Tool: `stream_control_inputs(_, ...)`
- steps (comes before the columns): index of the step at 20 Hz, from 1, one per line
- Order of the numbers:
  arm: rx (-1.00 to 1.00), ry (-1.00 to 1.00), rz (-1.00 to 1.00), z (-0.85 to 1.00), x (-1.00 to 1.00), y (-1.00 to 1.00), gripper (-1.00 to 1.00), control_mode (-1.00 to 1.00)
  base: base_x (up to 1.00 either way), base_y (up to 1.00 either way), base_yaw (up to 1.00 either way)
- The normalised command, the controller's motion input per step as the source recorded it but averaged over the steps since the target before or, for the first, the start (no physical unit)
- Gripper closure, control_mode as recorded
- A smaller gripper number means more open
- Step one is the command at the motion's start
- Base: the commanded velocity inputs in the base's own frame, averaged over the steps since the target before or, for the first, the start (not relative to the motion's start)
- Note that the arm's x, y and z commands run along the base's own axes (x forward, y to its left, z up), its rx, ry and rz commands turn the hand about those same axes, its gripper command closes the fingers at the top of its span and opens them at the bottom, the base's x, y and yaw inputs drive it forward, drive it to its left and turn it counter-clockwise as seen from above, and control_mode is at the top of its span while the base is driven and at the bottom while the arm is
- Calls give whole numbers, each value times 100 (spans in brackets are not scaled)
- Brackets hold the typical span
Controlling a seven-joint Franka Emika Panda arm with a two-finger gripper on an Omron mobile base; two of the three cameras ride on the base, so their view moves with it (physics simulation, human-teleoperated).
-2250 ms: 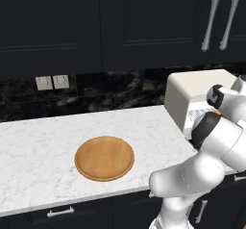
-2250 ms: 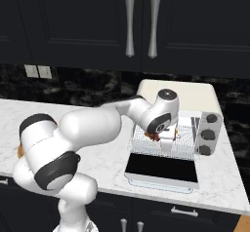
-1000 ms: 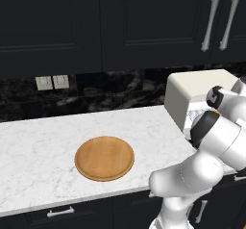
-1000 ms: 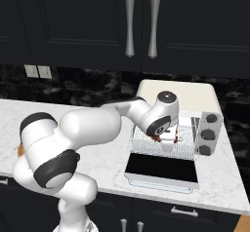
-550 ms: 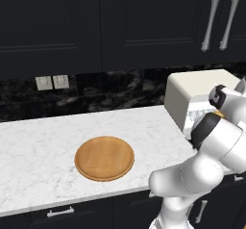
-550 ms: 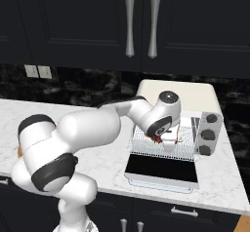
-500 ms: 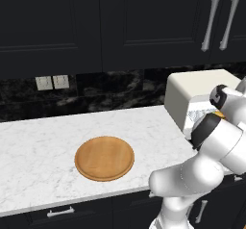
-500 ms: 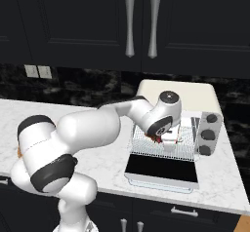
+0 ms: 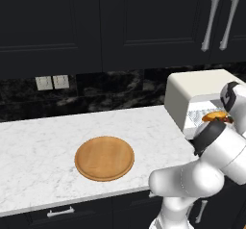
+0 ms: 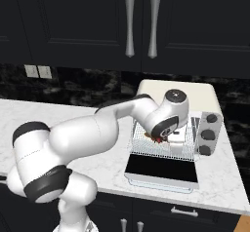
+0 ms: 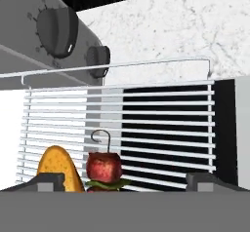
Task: Pick up the kebab skewer and baguette bread, and place them inside the toaster oven. Close the toaster oven door and start by setting the timer.
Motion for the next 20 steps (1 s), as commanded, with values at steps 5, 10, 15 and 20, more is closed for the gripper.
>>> stream_control_inputs(5, -11, -1, 14, 0, -40, -12, -100, -100, 0, 0, 0)
stream_control_inputs(10, -13, -5, 22, 0, -36, 0, -100, -100, 0, 0, 0)
stream_control_inputs(15, -14, -6, 23, 0, -30, 0, -100, -100, 0, 0, 0)
stream_control_inputs(20, -17, -4, 23, 0, -18, 0, -100, -100, 0, 0, 0)
